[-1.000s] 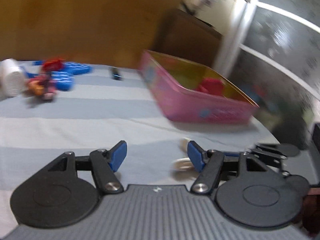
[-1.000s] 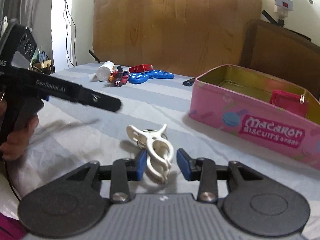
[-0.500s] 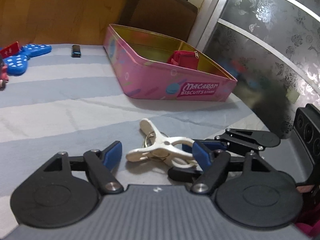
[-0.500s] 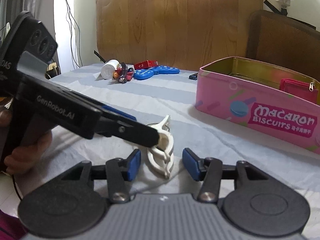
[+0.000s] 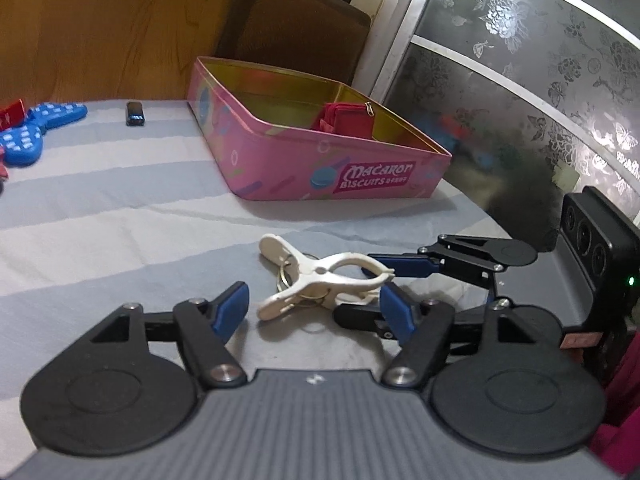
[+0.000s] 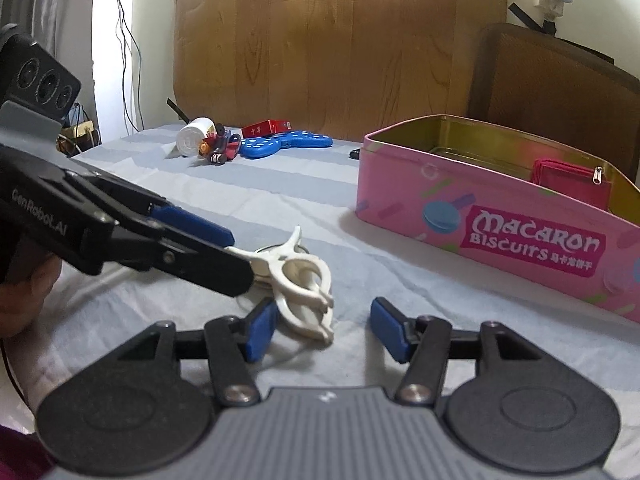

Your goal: Organize rigid objects

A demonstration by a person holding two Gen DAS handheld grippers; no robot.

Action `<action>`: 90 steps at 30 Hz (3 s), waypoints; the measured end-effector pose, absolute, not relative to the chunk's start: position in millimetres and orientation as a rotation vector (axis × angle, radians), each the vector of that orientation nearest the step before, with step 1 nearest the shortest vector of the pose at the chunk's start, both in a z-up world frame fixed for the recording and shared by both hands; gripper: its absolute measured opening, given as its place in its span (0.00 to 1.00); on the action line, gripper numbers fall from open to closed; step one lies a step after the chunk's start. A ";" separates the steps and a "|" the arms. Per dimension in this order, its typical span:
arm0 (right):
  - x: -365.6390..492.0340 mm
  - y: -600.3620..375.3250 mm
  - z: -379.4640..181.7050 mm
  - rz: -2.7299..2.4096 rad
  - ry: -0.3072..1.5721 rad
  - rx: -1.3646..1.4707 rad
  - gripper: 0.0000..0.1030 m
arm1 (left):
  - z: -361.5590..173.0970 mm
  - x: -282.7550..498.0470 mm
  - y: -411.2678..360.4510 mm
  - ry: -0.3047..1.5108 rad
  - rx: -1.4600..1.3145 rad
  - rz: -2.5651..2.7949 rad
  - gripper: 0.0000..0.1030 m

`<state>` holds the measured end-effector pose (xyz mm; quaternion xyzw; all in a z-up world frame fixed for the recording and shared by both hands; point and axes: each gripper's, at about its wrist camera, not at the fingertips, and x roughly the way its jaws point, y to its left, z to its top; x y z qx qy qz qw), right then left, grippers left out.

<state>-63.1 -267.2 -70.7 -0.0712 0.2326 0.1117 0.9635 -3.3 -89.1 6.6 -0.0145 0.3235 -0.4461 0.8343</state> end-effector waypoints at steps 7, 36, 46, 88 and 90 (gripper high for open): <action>-62.7 -267.6 -70.1 0.234 0.470 -0.139 0.53 | 4.8 -5.8 -93.5 0.659 0.056 -0.914 0.71; -64.3 -275.5 -69.6 0.241 0.465 -0.088 0.52 | -2.1 -15.7 -106.8 0.611 0.187 -0.898 0.61; -67.0 -275.5 -69.3 0.243 0.454 -0.085 0.52 | -2.1 -13.6 -107.8 0.602 0.197 -0.899 0.27; -18.8 -291.3 -28.5 -0.117 0.111 0.055 0.47 | 48.0 25.8 -103.7 0.424 0.109 -0.603 0.54; -24.7 -272.2 -28.7 -0.069 0.109 0.041 0.48 | 40.0 28.1 -78.1 0.442 0.086 -0.528 0.55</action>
